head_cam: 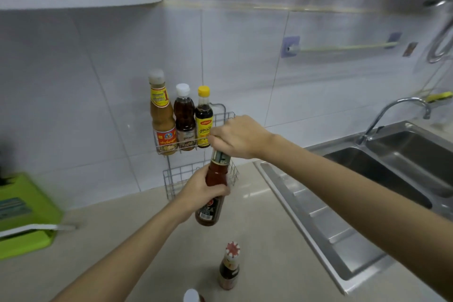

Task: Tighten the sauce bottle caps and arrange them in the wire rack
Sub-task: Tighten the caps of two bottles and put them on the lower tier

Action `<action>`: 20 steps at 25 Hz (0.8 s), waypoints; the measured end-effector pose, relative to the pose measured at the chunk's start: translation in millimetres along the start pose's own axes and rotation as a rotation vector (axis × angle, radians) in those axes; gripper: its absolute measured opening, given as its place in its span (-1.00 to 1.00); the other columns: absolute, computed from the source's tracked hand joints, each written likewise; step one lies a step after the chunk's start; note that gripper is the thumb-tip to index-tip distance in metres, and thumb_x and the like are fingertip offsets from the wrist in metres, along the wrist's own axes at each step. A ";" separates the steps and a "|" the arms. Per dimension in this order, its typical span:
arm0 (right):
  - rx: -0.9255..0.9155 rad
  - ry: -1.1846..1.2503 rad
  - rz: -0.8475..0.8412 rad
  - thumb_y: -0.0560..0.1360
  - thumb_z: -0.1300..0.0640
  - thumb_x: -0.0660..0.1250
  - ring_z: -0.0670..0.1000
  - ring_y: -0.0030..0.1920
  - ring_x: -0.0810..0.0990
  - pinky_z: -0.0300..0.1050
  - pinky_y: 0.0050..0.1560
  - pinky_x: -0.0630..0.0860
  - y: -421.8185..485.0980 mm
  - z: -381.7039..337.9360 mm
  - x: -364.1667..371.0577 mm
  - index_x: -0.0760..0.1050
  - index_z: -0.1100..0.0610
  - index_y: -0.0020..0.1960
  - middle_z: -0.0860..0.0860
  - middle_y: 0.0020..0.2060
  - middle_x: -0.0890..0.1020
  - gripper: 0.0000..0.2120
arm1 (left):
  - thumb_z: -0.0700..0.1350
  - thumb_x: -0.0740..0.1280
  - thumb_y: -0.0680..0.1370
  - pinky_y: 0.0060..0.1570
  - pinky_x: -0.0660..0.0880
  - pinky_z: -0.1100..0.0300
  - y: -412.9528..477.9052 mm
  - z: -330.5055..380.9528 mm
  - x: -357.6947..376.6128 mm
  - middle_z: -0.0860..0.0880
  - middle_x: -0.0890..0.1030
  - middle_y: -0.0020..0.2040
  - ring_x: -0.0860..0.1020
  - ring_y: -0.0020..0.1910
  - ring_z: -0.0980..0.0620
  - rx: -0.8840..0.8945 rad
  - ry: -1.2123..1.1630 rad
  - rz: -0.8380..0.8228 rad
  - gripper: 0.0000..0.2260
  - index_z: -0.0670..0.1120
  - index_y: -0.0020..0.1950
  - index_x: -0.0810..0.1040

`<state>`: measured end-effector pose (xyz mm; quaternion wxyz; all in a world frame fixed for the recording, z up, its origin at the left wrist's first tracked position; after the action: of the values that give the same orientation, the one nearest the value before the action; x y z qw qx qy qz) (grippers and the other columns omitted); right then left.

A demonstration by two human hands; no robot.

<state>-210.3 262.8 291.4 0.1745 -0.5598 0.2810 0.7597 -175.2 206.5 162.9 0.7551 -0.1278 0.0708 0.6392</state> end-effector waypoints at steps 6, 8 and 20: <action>0.161 -0.031 -0.052 0.59 0.09 0.08 0.16 -0.32 0.45 -0.09 -0.38 0.31 16.9 -3.5 11.6 0.30 0.15 -0.21 0.02 -0.42 0.35 -0.77 | -0.04 0.47 0.29 -0.10 0.57 -0.01 -0.1 -13.3 -39.2 0.04 0.63 -0.22 0.62 -0.18 -0.02 0.006 0.176 0.317 -0.76 0.08 -0.11 0.51; 0.145 -0.118 -0.112 0.57 0.19 0.14 0.17 -0.30 0.49 -0.04 -0.36 0.41 20.6 -11.3 18.9 0.20 0.16 -0.22 0.09 -0.34 0.40 -0.78 | 0.03 0.45 0.27 -0.11 0.60 -0.02 -2.1 -17.1 -41.3 0.05 0.63 -0.21 0.61 -0.18 0.00 0.010 0.191 0.383 -0.72 0.08 -0.08 0.51; -0.286 0.140 -0.005 0.53 -0.30 -0.05 0.03 -0.38 0.51 -0.19 -0.41 0.33 22.6 -32.1 -11.2 0.47 0.07 -0.21 0.03 -0.38 0.59 -0.47 | -0.29 0.34 0.35 -0.17 0.53 0.08 -25.6 -6.5 -13.0 -0.21 0.56 -0.23 0.56 -0.28 -0.14 0.001 -0.324 -0.360 -0.81 -0.22 -0.06 0.50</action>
<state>-195.8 225.8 300.3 0.0751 -0.6311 0.1801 0.7508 -151.9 188.5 162.8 0.8584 -0.0336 -0.0751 0.5063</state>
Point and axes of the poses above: each hand's wrist, its own y-axis towards the middle knuckle, its own x-axis out of the palm, z = x × y, the point moved 8 cm from there along y, towards the middle knuckle
